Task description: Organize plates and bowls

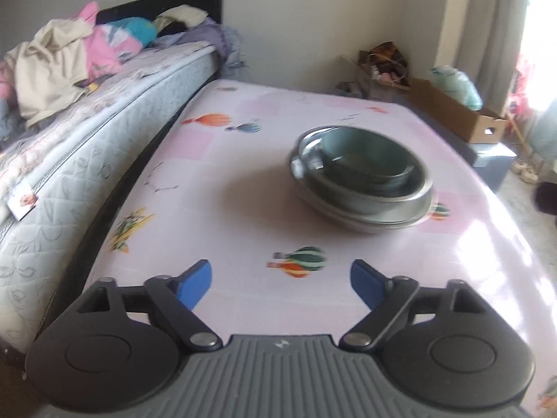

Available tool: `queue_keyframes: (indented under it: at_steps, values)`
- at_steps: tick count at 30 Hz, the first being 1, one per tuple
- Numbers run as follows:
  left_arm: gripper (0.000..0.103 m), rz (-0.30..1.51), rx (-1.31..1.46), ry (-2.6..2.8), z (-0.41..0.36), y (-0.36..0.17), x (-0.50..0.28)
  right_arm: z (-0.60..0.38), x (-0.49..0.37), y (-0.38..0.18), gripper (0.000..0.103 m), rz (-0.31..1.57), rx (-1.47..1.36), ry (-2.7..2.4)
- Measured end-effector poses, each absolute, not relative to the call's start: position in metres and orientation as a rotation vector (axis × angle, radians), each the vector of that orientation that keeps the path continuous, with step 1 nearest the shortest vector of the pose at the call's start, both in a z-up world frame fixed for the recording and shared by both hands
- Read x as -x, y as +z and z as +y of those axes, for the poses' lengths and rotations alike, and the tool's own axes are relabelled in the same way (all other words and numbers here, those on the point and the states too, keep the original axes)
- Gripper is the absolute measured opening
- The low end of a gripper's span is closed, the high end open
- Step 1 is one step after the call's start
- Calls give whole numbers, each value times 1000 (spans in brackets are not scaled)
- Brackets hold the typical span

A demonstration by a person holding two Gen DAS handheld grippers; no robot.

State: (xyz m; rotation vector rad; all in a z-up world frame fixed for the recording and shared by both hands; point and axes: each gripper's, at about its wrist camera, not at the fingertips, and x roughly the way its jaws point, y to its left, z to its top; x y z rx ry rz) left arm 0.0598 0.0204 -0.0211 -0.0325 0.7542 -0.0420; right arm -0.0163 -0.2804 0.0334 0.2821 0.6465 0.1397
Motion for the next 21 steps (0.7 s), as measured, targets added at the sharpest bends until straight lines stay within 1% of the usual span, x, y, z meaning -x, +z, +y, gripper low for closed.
queue_keyframes:
  at_steps: [2, 5, 9, 15, 21]
  values:
    - [96, 746, 16, -52, 14, -15, -53, -274, 25, 39, 91, 618, -243, 134]
    - [99, 760, -4, -53, 12, -8, -53, -269, 35, 47, 102, 585, -192, 106]
    - [103, 749, 10, -51, 16, 3, -56, -267, 39, 53, 102, 561, -140, 49]
    - [103, 762, 18, 56, 29, 16, -65, -256, 34, 57, 102, 548, -71, 8]
    - [103, 766, -121, 82, 23, 22, -75, -239, 16, 67, 102, 498, 68, -37]
